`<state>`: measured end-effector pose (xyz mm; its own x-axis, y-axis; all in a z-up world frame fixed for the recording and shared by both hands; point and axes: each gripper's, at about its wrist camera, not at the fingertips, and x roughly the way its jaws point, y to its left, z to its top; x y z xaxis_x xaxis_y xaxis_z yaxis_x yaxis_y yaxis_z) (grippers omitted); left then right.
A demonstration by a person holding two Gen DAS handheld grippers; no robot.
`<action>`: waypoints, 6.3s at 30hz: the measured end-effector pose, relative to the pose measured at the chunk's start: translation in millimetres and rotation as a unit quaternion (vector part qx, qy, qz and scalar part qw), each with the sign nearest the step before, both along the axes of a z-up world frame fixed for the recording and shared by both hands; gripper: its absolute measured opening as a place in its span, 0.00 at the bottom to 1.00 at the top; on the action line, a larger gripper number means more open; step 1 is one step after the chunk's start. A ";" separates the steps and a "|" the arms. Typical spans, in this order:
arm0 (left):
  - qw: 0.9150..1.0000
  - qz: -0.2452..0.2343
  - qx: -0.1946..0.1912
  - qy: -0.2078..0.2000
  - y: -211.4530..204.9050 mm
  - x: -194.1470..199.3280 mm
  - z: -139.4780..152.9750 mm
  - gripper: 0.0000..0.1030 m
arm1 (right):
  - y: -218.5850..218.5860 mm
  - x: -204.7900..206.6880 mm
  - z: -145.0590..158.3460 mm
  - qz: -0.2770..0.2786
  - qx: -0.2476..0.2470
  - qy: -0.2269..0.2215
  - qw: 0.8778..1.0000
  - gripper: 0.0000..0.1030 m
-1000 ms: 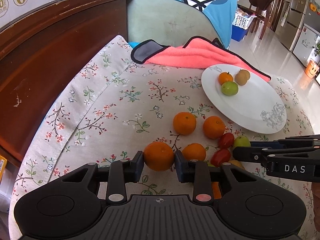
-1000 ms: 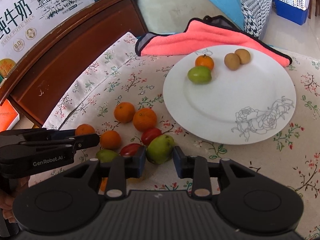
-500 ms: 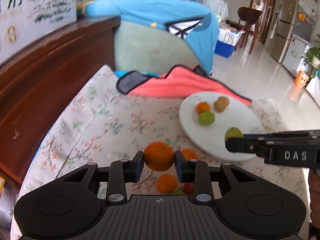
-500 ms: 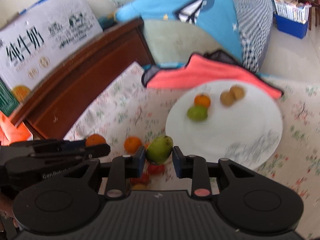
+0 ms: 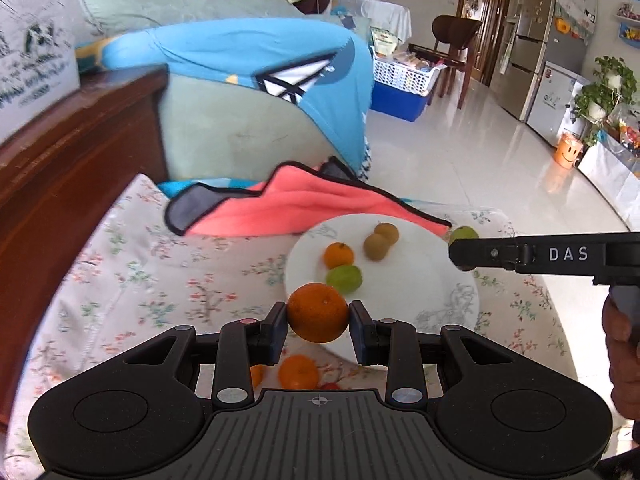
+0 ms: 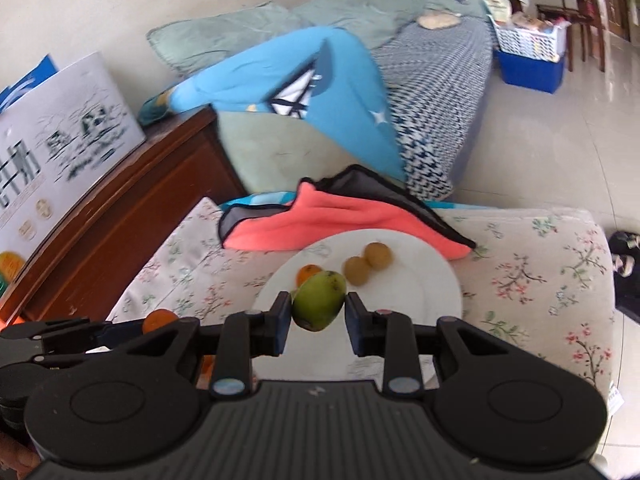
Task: Organize fruits
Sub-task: 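Carry the orange and green jujube over the white plate and open both tools, then move both open tools back to the fruit pile, then grasp a brown kiwi with the right tool while the left tool grasps a mandarin orange, then carry the kiwi and orange over the white plate and open both tools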
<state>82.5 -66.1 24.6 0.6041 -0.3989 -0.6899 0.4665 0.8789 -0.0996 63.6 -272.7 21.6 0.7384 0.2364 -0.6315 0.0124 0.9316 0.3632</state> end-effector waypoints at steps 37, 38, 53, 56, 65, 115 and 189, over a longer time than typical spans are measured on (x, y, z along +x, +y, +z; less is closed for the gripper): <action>0.999 0.010 0.028 0.018 -48.4 21.2 -26.7 0.81 | -31.9 21.3 -40.5 -0.072 0.039 0.065 0.995 0.32; 0.999 0.015 0.029 0.013 -45.3 21.1 -23.5 0.83 | -31.9 21.4 -40.0 -0.071 0.039 0.064 0.995 0.33; 0.999 0.013 0.028 0.032 1.1 21.9 -9.3 0.90 | -15.4 12.9 -32.4 -0.021 0.013 0.052 0.998 0.50; 0.999 0.016 0.030 0.031 10.5 19.9 -6.7 0.90 | -7.1 9.0 -31.0 0.003 0.008 0.049 0.999 0.50; 0.998 0.035 0.027 0.041 41.5 15.8 -3.1 0.90 | 23.4 -3.5 -29.1 0.074 -0.013 0.045 0.996 0.49; 0.994 -0.063 0.061 0.069 44.2 -67.7 -64.7 0.59 | 100.9 -18.4 -59.2 0.197 -0.010 0.089 0.976 0.26; 0.999 -0.015 0.000 0.042 -57.8 28.4 -41.8 0.28 | -58.4 29.9 -44.8 -0.077 0.057 0.065 0.993 0.26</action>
<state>110.9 -123.9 -17.3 0.5320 -0.4159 -0.7376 0.4822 0.8648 -0.1398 93.4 -331.1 -23.1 0.6848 0.2014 -0.7004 0.2062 0.8682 0.4514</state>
